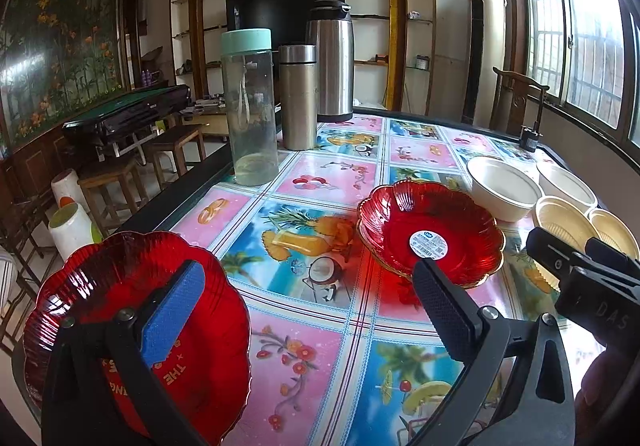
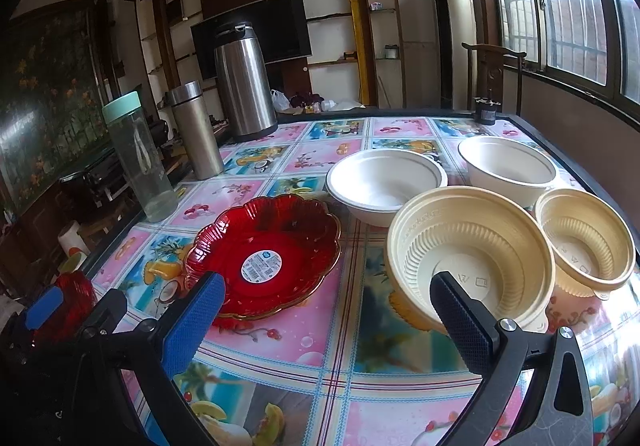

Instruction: Organize plates and bowls

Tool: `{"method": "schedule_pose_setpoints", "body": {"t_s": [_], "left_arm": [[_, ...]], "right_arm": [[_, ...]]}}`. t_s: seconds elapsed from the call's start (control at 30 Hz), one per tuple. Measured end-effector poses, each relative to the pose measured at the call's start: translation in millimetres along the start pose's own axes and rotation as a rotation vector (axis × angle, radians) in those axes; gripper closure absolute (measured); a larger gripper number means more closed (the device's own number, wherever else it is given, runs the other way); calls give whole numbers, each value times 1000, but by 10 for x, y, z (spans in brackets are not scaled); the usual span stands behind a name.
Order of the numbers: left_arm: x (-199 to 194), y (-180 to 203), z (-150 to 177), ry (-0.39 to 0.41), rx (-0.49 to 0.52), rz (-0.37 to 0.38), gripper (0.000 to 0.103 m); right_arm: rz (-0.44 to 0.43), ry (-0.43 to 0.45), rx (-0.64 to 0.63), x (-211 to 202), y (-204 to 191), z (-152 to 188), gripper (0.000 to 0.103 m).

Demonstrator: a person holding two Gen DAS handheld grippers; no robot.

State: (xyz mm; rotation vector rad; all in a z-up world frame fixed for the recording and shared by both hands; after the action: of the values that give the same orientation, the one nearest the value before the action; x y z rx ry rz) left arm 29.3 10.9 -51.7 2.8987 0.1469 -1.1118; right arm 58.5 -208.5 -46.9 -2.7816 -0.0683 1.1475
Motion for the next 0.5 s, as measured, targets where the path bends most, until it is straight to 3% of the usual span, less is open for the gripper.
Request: {"method": "schedule_pose_setpoints", "body": {"t_s": [0.5], "left_arm": [[38, 127, -7, 9, 53, 2, 0]], "right_arm": [[-42, -45, 22, 61, 19, 0, 0]]}}
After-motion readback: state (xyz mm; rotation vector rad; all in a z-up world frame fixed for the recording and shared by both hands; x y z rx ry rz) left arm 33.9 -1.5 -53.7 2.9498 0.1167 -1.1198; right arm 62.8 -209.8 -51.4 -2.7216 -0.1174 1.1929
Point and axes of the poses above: each gripper's, at about its wrist camera, not at the fingertips, and x roughly the way its jaws point, y to its right, z to its underside, the point moved 1 cm from there along x, roughly the way its jaws point, and after that the axes turned 10 degrees about -y, right-handed, at the moved point
